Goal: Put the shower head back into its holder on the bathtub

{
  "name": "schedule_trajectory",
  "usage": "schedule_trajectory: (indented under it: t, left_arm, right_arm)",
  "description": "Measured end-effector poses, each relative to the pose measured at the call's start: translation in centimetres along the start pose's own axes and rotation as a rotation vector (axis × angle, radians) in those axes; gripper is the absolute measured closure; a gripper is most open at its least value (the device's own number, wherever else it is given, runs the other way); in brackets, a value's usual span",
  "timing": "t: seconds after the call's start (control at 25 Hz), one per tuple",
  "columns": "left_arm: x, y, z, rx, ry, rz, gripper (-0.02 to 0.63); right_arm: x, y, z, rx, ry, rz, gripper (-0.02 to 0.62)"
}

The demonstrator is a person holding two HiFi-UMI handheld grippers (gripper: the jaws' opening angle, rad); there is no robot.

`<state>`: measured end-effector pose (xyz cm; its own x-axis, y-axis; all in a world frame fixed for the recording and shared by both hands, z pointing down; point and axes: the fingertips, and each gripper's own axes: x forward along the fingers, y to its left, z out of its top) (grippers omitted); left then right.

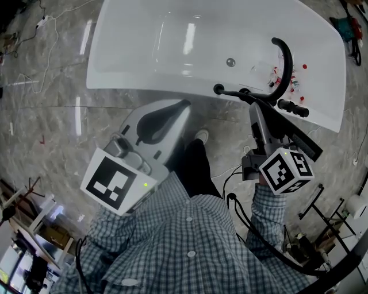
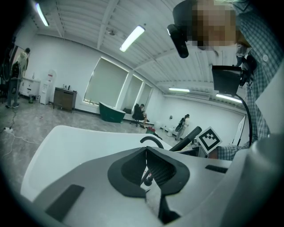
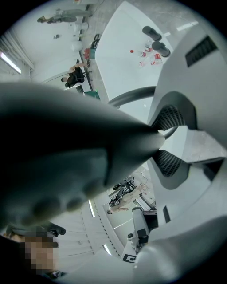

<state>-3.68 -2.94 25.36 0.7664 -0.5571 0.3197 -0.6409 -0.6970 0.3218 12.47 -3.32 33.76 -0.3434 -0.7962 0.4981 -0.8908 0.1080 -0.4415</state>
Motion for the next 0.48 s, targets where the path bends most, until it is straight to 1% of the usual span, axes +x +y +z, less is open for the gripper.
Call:
schedule_trajectory:
  t: [0.2,0.36,0.48]
  left_arm:
    - [-0.3,0.5,-0.7,0.001,0.014,0.001,0.597]
    - [0.1,0.7,-0.6,-0.004,-0.021,-0.001,0.597]
    - [0.1,1.0,-1.3,-0.016,0.007,0.001,0.597]
  right_arm:
    - [0.7,0.0,-0.6,0.001,0.01,-0.006,0.46]
    - [1.3,-0.2,-1.4,0.0,0.021,-0.01,0.46]
    - [1.7,-0.3,-2.0,-0.007,0.032,-0.015,0.46]
